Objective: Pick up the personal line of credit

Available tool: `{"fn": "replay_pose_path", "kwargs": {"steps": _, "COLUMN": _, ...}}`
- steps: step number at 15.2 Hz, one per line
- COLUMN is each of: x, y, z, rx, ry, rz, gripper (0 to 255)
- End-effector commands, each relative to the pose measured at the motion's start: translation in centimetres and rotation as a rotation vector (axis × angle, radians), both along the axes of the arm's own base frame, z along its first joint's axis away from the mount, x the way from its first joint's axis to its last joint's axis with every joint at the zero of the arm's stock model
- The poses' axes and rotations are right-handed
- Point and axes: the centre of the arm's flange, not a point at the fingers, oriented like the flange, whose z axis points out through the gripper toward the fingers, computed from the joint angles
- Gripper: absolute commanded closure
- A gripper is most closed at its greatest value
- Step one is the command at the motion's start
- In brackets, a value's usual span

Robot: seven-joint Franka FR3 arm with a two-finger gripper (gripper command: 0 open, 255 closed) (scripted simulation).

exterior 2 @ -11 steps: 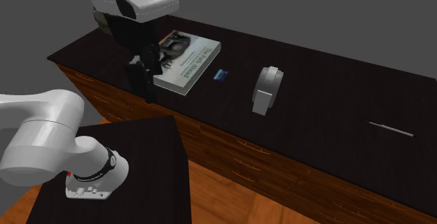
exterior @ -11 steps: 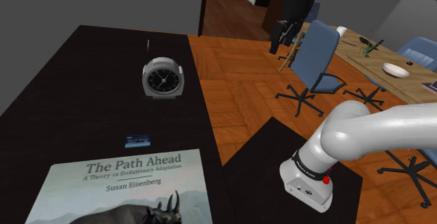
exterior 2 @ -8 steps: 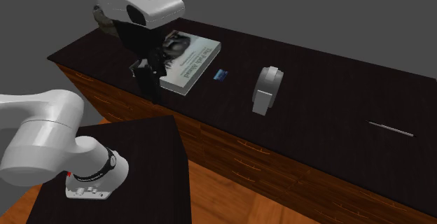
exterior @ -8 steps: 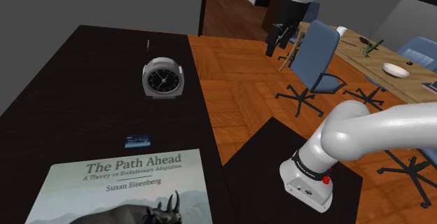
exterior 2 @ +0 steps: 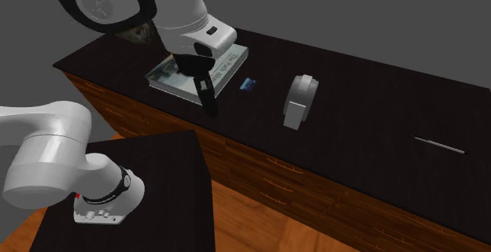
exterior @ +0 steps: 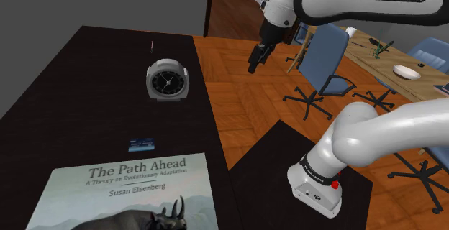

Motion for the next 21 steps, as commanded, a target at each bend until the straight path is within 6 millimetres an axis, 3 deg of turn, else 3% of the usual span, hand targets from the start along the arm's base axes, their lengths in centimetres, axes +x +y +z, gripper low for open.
{"fn": "replay_pose_path", "kwargs": {"steps": 1, "x": 1.3, "y": 1.2, "z": -2.1, "rx": 0.016, "ry": -0.025, "rz": 0.045, "gripper": 0}}
{"fn": "replay_pose_path", "kwargs": {"steps": 11, "x": 6.3, "y": 7.8, "z": -10.4, "rx": 0.092, "ry": -0.133, "rz": 0.264, "gripper": 0}}
{"fn": "replay_pose_path", "kwargs": {"steps": 21, "x": 10.4, "y": 16.1, "z": -17.6, "rx": 0.169, "ry": -0.241, "rz": 0.484, "gripper": 0}}
